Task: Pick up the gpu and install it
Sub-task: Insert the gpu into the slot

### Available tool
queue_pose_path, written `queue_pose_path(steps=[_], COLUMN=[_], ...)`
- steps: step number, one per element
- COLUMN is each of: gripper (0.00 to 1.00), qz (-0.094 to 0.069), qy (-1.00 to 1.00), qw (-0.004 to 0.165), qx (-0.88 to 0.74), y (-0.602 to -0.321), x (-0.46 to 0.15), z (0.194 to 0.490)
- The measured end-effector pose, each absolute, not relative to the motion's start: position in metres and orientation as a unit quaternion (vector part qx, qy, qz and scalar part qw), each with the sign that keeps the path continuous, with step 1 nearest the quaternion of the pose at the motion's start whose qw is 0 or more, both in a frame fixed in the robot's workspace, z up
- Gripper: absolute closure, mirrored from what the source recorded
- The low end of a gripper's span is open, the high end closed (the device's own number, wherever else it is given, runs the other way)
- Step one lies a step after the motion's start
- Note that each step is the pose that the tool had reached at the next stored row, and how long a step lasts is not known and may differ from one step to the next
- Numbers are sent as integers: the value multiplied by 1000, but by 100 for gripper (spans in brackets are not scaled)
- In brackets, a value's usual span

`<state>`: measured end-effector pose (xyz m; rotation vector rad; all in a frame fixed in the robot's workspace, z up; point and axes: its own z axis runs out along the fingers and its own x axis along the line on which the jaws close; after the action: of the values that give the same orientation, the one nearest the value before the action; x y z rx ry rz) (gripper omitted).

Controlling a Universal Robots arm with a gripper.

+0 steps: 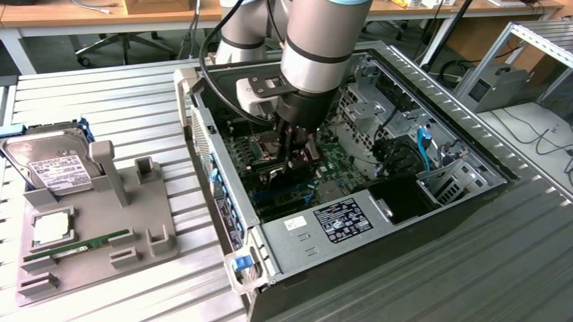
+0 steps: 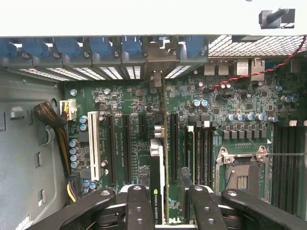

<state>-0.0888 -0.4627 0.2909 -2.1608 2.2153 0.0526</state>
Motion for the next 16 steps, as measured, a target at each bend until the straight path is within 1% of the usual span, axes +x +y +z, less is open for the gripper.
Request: queue_pose_path(steps=[4,5,16], gripper=[62,56,56], qz=[17,17,17], qy=[716,716,716], qw=[23,23,24], qx=[-698,-698,-698], y=[-463,-463,-463], x=[-89,-89,-89], z=[291,291,274])
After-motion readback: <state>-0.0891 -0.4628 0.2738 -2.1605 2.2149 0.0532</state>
